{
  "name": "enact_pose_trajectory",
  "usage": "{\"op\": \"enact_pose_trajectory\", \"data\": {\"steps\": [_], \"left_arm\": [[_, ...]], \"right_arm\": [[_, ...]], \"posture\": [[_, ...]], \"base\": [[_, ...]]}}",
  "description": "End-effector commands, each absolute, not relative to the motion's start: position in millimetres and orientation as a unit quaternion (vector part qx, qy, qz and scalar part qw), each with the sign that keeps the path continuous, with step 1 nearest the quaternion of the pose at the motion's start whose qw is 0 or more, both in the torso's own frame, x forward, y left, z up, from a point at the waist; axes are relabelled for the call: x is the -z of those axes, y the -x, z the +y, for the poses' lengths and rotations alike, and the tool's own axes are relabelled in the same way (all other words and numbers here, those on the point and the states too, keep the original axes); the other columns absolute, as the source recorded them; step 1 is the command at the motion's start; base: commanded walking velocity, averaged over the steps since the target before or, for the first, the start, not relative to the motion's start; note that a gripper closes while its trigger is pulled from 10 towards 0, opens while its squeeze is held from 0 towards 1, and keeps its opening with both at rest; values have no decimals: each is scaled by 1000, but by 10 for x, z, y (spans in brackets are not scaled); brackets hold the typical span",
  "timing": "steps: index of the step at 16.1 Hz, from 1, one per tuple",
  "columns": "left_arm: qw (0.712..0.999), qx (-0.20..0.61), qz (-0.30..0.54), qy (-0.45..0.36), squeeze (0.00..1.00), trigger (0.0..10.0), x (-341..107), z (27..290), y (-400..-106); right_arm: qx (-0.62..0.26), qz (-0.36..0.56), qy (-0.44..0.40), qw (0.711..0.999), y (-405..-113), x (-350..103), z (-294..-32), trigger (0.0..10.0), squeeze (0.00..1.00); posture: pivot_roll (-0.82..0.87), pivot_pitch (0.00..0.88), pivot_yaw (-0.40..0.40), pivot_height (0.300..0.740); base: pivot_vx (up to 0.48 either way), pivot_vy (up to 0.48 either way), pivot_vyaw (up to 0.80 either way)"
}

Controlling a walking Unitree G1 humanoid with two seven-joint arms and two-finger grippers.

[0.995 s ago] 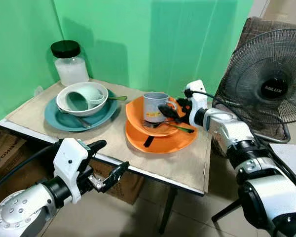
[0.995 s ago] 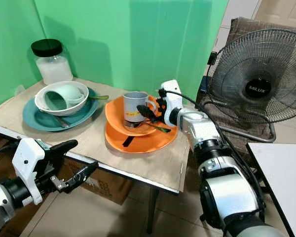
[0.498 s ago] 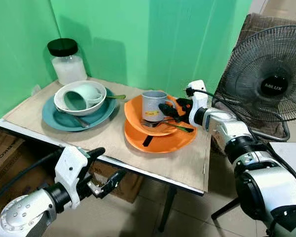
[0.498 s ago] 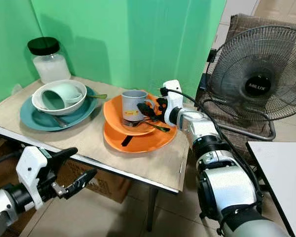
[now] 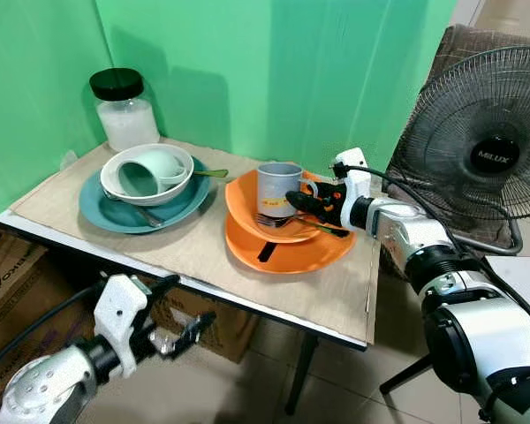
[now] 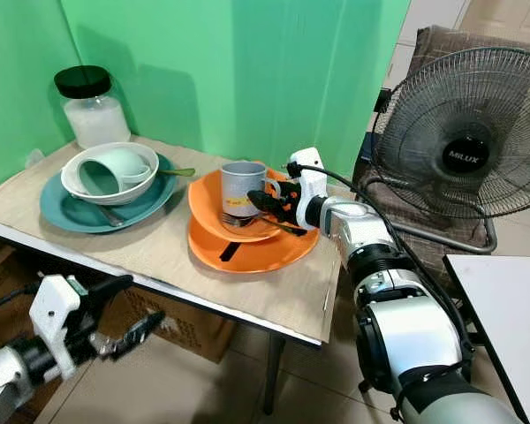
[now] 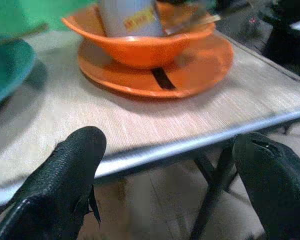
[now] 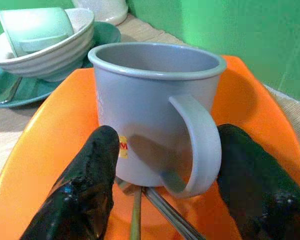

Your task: Setting the table

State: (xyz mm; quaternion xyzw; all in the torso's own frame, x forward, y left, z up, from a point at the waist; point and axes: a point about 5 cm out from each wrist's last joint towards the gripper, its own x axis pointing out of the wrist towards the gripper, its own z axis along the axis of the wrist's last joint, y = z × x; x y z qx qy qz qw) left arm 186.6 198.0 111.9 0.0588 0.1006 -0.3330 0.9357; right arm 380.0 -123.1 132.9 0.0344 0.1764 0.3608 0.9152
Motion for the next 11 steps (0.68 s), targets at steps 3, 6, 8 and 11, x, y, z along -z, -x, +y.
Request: {"op": "enact_pose_trajectory", "data": {"steps": [3,6,8,11], "left_arm": [[944,305,89,-89,0,10000,-1111,2094,-1999],[936,335,50,-92,0,10000,-1504,2020,-2092],[927,361,22,-98,0,10000,-1805,1798,-2181],[916,390,14,-88,0,10000,-1983,1433,-2194]], "right_arm": [[-354,176,-26,918,-3821,-1352,-1235,4392,0],[-352,173,-40,919,-3824,-1351,-1224,157,0],[-351,171,-43,919,-3824,-1355,-1226,0,0],[-354,169,-48,919,-3818,-1350,-1237,0,0]], "posture": [[22,0,-30,740],[29,0,-27,740],[29,0,-22,740],[21,0,-15,740]], "base": [[0,0,0],[0,0,0],[0,0,0],[0,0,0]]}}
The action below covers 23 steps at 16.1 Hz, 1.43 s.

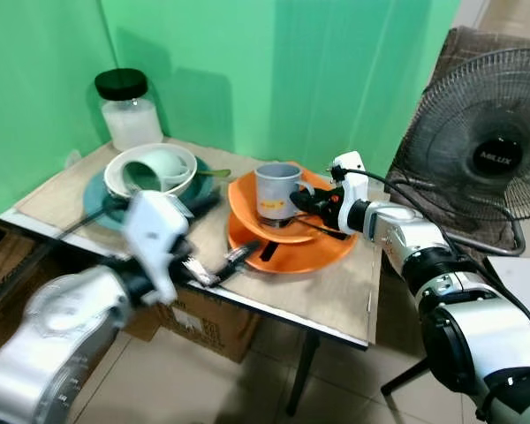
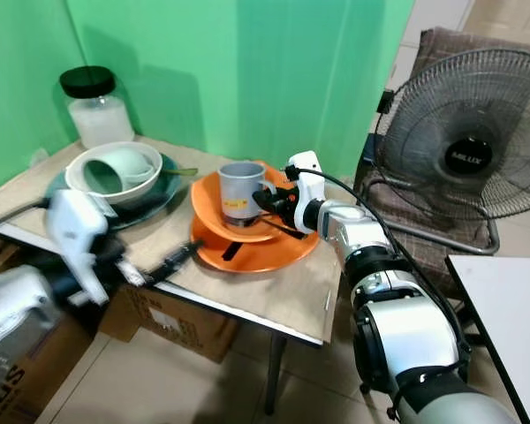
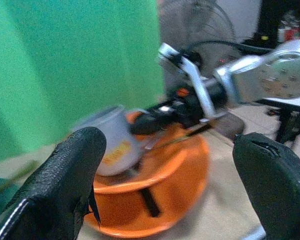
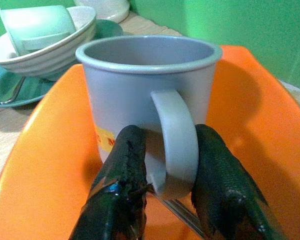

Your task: Setting the table

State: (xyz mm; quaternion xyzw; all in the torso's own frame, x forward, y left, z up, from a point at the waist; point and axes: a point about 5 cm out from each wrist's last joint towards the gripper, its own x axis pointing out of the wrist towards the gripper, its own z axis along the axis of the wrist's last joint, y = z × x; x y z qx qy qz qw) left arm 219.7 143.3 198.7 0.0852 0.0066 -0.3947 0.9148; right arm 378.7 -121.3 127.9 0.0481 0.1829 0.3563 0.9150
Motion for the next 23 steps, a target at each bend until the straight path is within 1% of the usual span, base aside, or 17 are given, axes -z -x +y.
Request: {"op": "enact_pose_trajectory", "data": {"steps": [1,7,11,15,18,21,23], "left_arm": [[918,386,25,-91,0,10000,-1947,1444,-2170],[928,355,83,-79,0,10000,-1886,1556,-2015],[929,347,97,-79,0,10000,-1834,1599,-1978],[938,326,88,-75,0,10000,-1823,1631,-1970],[947,307,72,-66,0,10000,-1846,1666,-1963],[951,299,53,-64,0,10000,-1906,1660,-2000],[958,277,33,-69,0,10000,-1961,1636,-2059]], "right_arm": [[-354,169,-49,918,-3815,-1347,-1242,0,0],[-367,159,-59,915,-3812,-1376,-1236,0,0],[-381,153,-63,910,-3803,-1388,-1199,0,0],[-391,130,-72,908,-3821,-1489,-1177,0,0],[-396,86,-81,911,-3834,-1693,-1238,0,0],[-395,38,-81,914,-3772,-1914,-1323,0,0],[-379,-4,-78,922,-3650,-2110,-1401,0,0]], "posture": [[20,0,-14,740],[22,0,-16,740],[25,0,-21,740],[24,0,-27,740],[19,0,-27,740],[6,0,-21,740],[-4,0,-16,740]], "base": [[0,0,0],[0,0,0],[0,0,0],[0,0,0],[0,0,0],[0,0,0],[0,0,0]]}}
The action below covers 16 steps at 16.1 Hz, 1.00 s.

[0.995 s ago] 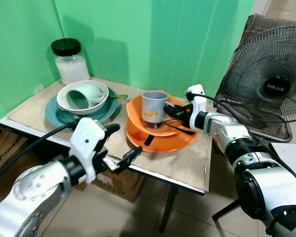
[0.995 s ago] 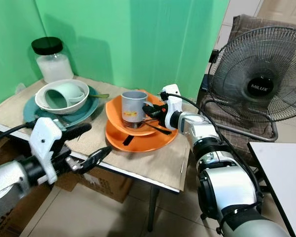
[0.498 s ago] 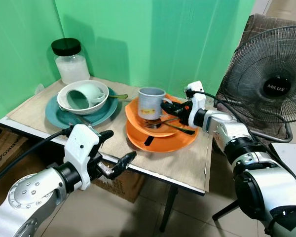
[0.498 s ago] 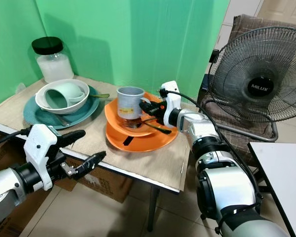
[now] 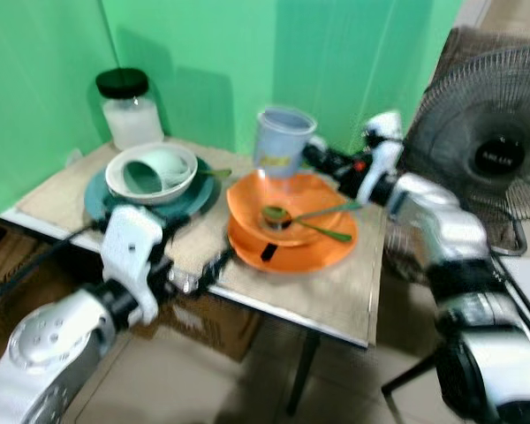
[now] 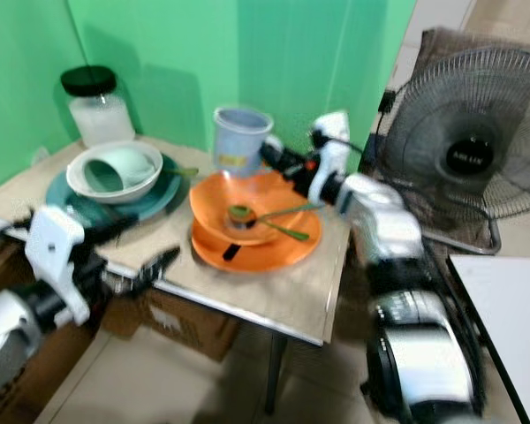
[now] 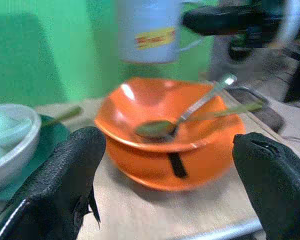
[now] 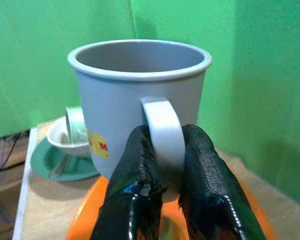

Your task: Setting the table

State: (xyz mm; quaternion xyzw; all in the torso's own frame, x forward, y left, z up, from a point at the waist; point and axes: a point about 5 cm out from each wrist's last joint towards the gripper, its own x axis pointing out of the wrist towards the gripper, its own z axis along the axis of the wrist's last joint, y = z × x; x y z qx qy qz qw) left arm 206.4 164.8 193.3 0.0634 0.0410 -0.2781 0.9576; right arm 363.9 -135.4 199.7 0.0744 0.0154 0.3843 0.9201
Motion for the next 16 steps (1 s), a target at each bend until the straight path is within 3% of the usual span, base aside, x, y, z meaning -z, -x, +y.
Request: {"op": "enact_pose_trajectory", "data": {"steps": [1,4,5,6,10,14,16], "left_arm": [[965,249,25,-78,0,10000,-1978,1633,-2106],[979,172,-9,-106,0,10000,-2049,1565,-2216],[982,157,-13,-109,0,10000,-2058,1560,-2233],[985,132,-18,-113,0,10000,-2059,1560,-2253],[990,93,-34,-100,0,10000,-2084,1526,-2316],[992,81,-29,-87,0,10000,-2054,1501,-2275],[993,76,-24,-83,0,10000,-2045,1499,-2273]], "right_arm": [[-365,-25,-79,927,-3553,-2198,-1429,0,0],[-303,-67,-62,949,-3156,-2283,-1510,0,0],[-285,-73,-68,953,-3071,-2287,-1519,3686,0],[-260,-78,-75,960,-2941,-2281,-1520,10000,0],[-201,-92,-17,975,-2663,-2185,-1445,10000,0],[-155,-70,-47,984,-2553,-2152,-1428,10000,0],[-149,-71,-43,985,-2541,-2147,-1403,10000,0]], "posture": [[-12,0,-16,740],[-28,0,-18,740],[-33,0,-16,740],[-38,0,-13,740],[-64,0,-7,740],[-73,0,-15,740],[-67,0,-23,740]], "base": [[0,0,0],[0,0,0],[0,0,0],[0,0,0],[0,0,-164],[0,0,0],[0,0,-800]]}}
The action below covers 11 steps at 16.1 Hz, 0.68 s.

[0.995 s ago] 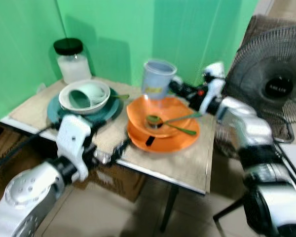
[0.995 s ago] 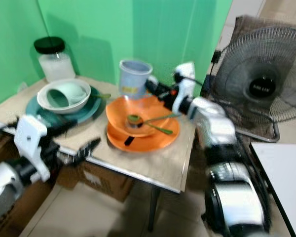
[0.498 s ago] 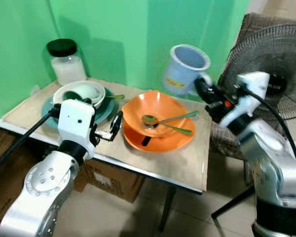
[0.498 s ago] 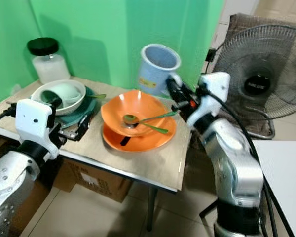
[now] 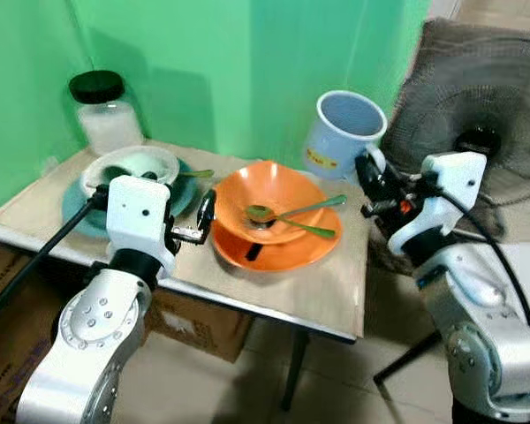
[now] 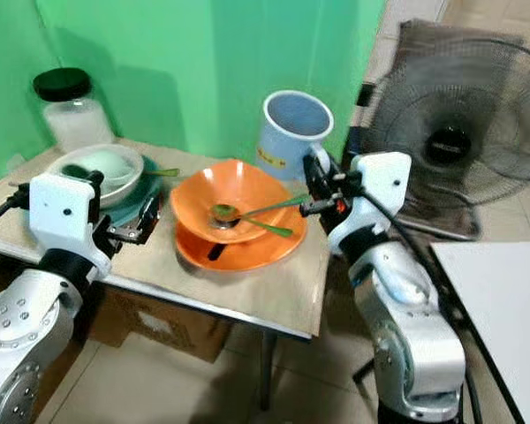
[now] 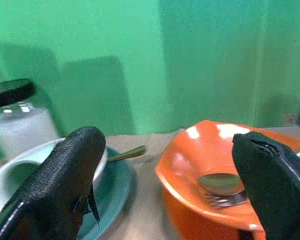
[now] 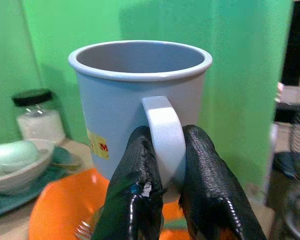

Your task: Setting the table

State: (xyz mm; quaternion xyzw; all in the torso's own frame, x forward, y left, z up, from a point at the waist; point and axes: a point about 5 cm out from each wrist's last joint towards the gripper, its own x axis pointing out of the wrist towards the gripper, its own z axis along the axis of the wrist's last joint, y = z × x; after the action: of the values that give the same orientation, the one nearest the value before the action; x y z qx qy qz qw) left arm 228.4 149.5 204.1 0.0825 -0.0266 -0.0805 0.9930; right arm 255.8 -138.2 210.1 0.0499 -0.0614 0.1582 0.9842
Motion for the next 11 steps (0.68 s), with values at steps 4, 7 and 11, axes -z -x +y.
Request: {"op": "enact_pose_trajectory", "data": {"steps": [4,7,11], "left_arm": [[991,78,-35,-103,0,10000,-2061,1499,-2269],[991,79,-34,-106,0,10000,-2081,1531,-2294],[992,75,-35,-90,0,10000,-2087,1537,-2273]], "right_arm": [[-143,-69,-38,987,-2573,-2163,-1362,10000,0],[-140,-61,-40,987,-2605,-2135,-1366,10000,0],[-133,-54,-45,989,-2614,-2108,-1382,10000,0]], "posture": [[-56,0,-23,740],[-45,0,-30,740],[-38,0,-38,740]], "base": [[0,0,-800],[0,0,-800],[0,0,-800]]}}
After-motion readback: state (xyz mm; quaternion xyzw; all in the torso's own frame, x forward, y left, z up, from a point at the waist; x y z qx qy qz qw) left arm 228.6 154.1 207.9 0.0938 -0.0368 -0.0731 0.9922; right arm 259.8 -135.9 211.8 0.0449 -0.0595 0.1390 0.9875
